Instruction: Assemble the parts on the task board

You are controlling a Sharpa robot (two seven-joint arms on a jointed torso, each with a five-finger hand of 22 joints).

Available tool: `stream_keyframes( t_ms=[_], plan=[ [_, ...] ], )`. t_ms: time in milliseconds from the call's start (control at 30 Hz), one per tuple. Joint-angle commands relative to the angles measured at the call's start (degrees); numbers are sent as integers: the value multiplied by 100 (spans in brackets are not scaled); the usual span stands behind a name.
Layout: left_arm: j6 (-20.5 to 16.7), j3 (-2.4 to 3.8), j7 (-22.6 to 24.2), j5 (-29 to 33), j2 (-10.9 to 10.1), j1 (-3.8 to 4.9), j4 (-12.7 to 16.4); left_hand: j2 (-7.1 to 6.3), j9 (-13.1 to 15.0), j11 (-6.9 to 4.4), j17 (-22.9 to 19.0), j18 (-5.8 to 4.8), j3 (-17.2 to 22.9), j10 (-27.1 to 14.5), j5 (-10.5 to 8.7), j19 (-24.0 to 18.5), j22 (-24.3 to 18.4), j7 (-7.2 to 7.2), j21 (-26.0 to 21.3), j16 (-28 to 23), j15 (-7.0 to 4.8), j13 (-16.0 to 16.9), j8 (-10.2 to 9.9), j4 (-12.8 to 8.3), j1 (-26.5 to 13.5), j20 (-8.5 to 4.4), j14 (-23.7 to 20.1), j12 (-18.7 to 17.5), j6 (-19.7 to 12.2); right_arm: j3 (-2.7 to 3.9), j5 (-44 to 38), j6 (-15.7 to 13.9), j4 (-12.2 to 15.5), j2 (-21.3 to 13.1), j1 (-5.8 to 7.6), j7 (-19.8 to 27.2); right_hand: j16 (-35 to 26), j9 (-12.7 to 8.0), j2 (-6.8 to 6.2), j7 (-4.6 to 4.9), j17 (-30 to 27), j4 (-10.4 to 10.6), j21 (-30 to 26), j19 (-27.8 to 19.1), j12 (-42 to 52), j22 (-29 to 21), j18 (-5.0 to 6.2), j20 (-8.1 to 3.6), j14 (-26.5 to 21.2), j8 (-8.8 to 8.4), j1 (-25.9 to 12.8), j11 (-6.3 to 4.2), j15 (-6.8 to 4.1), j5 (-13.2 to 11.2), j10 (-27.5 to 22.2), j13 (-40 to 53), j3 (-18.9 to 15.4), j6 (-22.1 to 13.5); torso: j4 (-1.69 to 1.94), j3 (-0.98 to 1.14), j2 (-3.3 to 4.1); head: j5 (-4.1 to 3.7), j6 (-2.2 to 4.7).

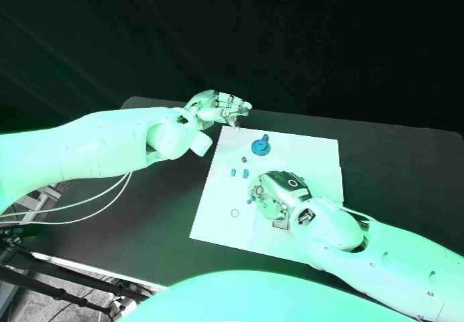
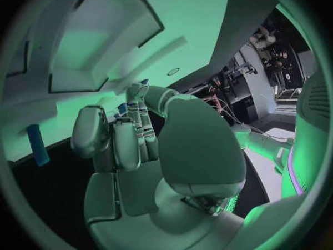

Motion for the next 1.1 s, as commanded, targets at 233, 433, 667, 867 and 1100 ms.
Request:
stream_keyframes(
  t_ms=[233,433,667,867,1100],
  plan=[
    [97,3,23,15,4,2,7,80,-5,18,8,83,-4,-4,26,53,-8,25,-27,28,18,-9,25,-16,6,6,1,-28,-7,0,36,-106,27,1,-3,93,30,-6,-20,10,-8,-21,-29,-25,-19,73,-4,31,270,-26,-18,-13,34,15,-22,6,-18,-47,-1,0,-2,-7,0],
    [99,3,22,14,4,2,7,80,-5,18,8,83,-4,-4,26,53,-8,25,-27,28,18,-9,25,-16,6,6,1,-28,-7,0,41,-140,34,-2,-3,84,30,-9,-26,15,-13,-24,-40,-31,-26,68,-1,36,268,-37,-23,-9,38,15,-27,8,-27,-57,4,-1,-1,-11,0],
    [98,3,19,14,0,2,8,80,-5,18,8,83,-4,-4,26,53,-8,25,-27,28,18,-9,25,-16,6,6,1,-28,-7,0,47,-140,44,-12,-3,83,30,-9,-26,15,-13,-24,-40,-31,-26,68,-1,36,268,-37,-23,-9,38,15,-27,8,-27,-57,0,-2,-2,-6,0],
    [97,3,17,14,-3,2,9,80,-5,18,8,83,-4,-4,26,53,-8,25,-27,28,18,-9,25,-16,6,6,1,-28,-7,0,78,-103,54,-19,-3,95,30,-9,-26,15,-13,-24,-40,-31,-26,68,-1,36,268,-37,-23,-9,38,15,-27,8,-27,-57,1,1,-1,-10,0],
    [94,3,16,14,-5,2,12,80,-5,18,8,83,-4,-4,26,53,-8,25,-27,28,18,-9,25,-16,6,6,1,-28,-7,0,148,-10,61,-27,-3,97,36,-10,-25,19,-10,-24,-31,-27,-35,76,-3,42,267,-46,-29,-4,43,15,-35,9,-31,-63,-1,0,-1,-11,0]
  ],
)
